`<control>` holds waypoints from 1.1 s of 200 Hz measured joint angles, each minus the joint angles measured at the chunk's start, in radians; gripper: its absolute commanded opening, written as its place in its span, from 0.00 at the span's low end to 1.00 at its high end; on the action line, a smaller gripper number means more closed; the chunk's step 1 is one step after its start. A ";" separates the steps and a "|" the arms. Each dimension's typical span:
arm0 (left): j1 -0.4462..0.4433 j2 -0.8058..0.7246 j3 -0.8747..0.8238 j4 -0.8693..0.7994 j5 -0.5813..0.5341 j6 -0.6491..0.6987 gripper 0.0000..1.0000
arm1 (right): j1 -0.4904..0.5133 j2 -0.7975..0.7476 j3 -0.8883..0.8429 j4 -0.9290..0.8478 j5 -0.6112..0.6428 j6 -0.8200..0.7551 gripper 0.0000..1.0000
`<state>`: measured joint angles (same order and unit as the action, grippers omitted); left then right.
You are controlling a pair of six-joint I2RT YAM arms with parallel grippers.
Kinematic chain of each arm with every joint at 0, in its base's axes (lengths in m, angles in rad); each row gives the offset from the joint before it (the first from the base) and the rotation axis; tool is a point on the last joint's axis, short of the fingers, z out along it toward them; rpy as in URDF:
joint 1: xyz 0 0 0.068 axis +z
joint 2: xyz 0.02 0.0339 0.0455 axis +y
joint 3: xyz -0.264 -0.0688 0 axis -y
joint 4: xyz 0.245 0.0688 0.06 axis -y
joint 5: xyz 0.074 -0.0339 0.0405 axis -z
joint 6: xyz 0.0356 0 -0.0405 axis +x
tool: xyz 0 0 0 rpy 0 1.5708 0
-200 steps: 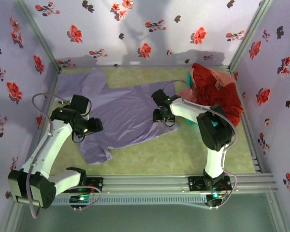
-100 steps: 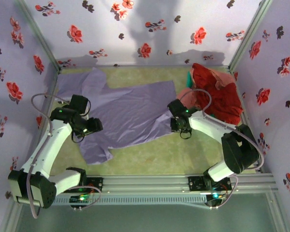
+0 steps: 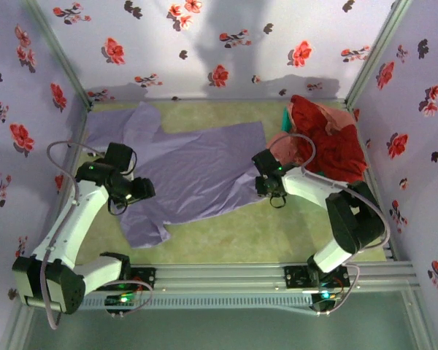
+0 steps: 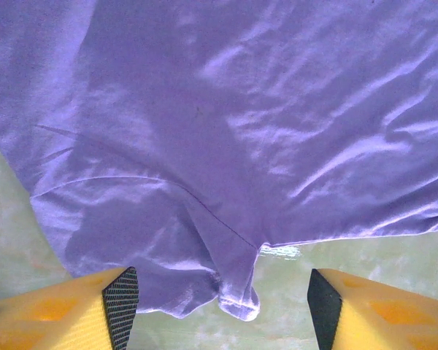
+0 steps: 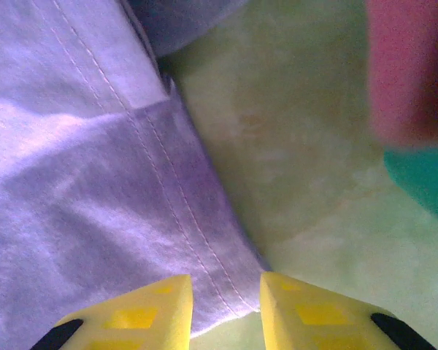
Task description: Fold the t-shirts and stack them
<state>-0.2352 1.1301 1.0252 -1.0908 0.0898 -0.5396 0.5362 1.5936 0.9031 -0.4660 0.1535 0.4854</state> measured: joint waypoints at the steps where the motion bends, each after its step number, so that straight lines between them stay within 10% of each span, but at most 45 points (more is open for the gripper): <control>1: 0.000 0.000 0.000 0.000 0.000 0.000 0.66 | 0.000 0.001 0.001 0.000 0.000 0.000 0.31; 220: 0.011 0.000 0.000 -0.027 0.000 0.003 0.66 | 0.044 0.078 0.254 -0.105 0.055 -0.121 0.40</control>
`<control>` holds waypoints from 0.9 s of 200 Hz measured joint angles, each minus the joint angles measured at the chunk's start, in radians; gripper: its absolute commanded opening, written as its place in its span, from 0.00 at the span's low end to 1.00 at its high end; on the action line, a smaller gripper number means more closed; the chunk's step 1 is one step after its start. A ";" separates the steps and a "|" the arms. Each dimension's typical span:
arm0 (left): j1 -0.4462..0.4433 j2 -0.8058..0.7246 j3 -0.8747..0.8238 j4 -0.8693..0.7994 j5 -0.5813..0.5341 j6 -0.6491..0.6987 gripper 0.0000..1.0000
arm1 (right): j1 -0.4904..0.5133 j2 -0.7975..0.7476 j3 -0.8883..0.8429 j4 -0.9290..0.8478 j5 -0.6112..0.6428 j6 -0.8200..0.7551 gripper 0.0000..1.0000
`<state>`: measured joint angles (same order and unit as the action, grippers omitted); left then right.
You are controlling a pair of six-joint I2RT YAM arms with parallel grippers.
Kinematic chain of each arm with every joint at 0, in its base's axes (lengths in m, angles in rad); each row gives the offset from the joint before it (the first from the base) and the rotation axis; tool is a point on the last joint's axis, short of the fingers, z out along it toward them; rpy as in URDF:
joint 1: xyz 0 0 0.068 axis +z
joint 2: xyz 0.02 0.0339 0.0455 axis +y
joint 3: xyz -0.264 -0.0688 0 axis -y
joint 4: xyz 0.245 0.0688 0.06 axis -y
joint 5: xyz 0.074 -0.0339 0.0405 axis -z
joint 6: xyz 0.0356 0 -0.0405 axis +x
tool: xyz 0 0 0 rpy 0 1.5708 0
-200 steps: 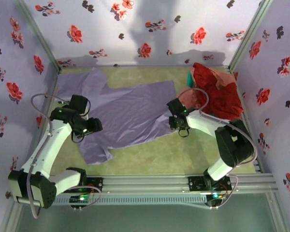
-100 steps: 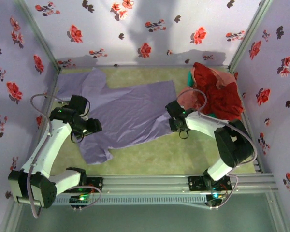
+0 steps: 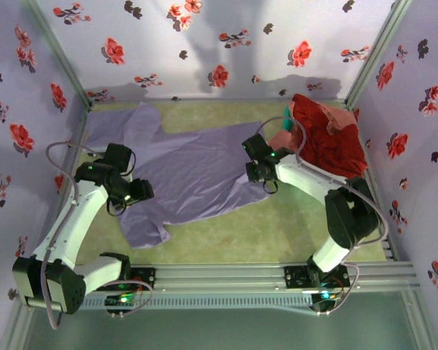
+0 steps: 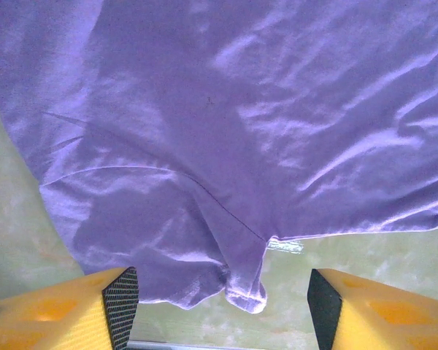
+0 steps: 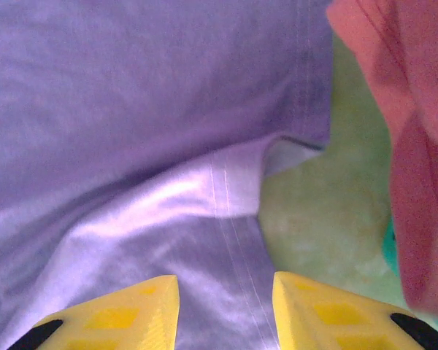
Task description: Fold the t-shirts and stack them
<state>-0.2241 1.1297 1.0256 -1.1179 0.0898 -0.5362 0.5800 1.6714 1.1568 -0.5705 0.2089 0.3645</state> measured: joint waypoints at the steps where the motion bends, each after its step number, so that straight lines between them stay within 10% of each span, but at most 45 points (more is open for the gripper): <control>1: 0.000 0.000 0.000 0.000 0.000 0.000 0.66 | 0.000 0.003 0.002 0.000 0.000 0.000 0.40; 180: 0.027 -0.016 0.002 -0.021 0.000 0.023 0.66 | 0.016 -0.022 -0.063 -0.113 -0.010 0.086 0.42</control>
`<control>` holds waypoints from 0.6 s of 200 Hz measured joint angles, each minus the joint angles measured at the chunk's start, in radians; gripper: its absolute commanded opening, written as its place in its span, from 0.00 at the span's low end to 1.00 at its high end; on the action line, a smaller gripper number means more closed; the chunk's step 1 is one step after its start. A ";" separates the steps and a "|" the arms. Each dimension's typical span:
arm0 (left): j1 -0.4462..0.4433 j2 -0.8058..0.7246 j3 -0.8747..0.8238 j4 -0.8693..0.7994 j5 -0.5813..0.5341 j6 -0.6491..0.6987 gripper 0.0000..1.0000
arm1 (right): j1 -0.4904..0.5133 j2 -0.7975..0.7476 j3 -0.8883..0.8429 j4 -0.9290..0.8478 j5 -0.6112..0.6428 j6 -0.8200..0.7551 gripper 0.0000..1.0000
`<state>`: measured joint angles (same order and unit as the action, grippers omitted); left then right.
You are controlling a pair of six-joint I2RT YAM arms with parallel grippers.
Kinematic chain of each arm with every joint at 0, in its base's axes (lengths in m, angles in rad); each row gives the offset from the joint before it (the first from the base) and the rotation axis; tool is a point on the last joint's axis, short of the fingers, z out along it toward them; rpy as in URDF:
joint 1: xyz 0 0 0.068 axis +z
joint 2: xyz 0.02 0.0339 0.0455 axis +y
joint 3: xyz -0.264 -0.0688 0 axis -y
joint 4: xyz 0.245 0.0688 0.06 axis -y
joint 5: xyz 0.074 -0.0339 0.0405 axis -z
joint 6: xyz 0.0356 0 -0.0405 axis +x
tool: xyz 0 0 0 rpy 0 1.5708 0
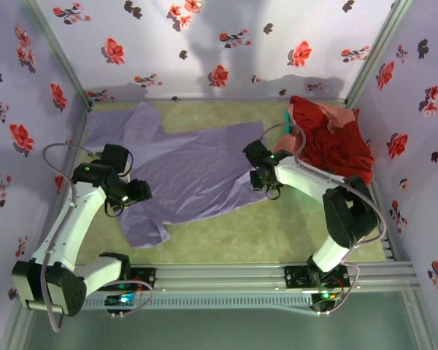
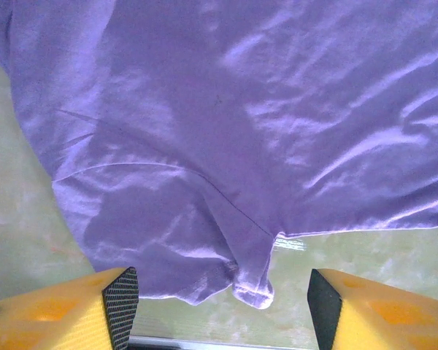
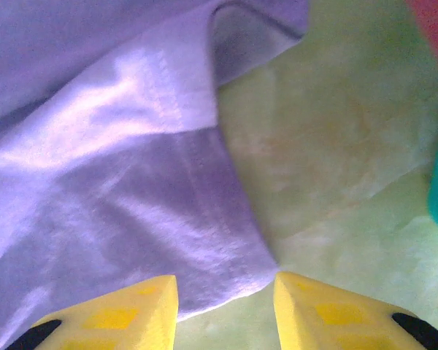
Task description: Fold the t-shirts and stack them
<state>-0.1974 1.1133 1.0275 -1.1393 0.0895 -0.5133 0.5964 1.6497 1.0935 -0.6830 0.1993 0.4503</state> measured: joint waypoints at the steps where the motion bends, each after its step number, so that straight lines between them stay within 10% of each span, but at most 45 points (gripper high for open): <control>1: 0.000 0.000 0.000 0.000 0.000 0.000 0.66 | 0.001 0.000 -0.001 0.000 0.000 0.001 0.42; 120: 0.013 -0.008 -0.027 -0.040 0.000 0.011 0.66 | 0.014 0.084 -0.068 0.089 -0.063 0.060 0.43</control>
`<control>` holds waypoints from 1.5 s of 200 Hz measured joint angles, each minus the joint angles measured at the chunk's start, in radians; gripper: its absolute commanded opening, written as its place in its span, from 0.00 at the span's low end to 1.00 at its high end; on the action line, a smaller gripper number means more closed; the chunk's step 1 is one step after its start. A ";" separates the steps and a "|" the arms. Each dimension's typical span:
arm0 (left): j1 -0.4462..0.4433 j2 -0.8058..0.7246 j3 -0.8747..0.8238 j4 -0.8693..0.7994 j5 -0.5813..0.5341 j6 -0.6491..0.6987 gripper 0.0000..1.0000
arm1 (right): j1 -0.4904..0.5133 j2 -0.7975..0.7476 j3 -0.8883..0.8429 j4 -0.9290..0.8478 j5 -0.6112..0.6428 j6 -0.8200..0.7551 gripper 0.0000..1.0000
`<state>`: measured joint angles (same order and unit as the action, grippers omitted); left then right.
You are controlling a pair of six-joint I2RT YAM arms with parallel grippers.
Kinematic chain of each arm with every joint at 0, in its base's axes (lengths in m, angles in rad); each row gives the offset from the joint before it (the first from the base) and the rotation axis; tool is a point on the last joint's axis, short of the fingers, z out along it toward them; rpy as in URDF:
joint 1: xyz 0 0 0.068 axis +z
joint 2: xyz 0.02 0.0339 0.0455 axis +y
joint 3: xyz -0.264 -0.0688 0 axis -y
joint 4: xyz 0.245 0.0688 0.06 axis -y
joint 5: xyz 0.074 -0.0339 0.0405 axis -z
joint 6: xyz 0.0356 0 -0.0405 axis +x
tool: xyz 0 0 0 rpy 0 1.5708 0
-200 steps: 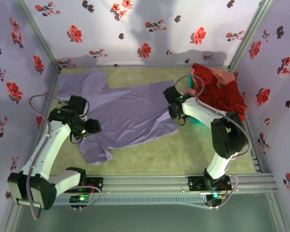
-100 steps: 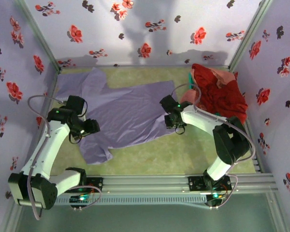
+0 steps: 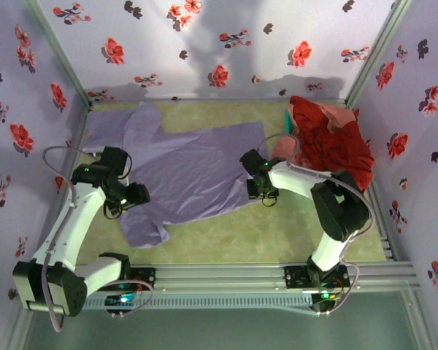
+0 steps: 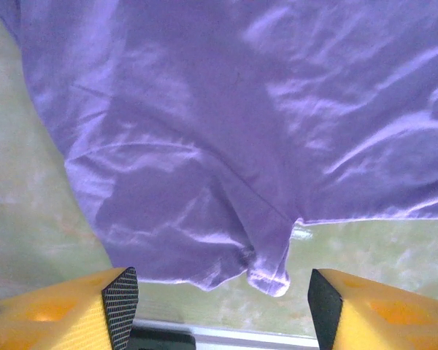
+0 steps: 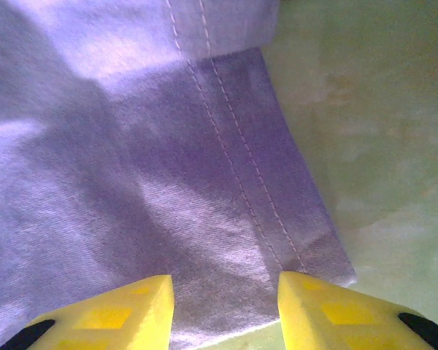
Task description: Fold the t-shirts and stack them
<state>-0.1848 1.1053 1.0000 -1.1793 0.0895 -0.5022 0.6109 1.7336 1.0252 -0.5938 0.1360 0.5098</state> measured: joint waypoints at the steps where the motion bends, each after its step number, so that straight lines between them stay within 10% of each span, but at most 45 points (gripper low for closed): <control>1: 0.000 0.000 -0.001 0.000 0.000 0.000 0.66 | 0.000 0.001 0.000 0.000 0.000 0.000 0.43; 93: 0.001 -0.020 -0.016 -0.075 0.000 -0.001 0.65 | 0.036 -0.026 -0.026 -0.014 0.015 0.048 0.00; 206: 0.003 0.156 -0.062 -0.162 -0.090 -0.044 0.58 | 0.065 -0.262 -0.158 -0.110 -0.005 0.111 0.00; 300: 0.277 0.276 -0.110 -0.010 -0.052 -0.143 0.51 | 0.065 -0.278 -0.201 -0.078 -0.087 0.111 0.00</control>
<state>0.0917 1.3811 0.8898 -1.1896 0.0372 -0.6456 0.6762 1.4555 0.8242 -0.6716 0.0494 0.6205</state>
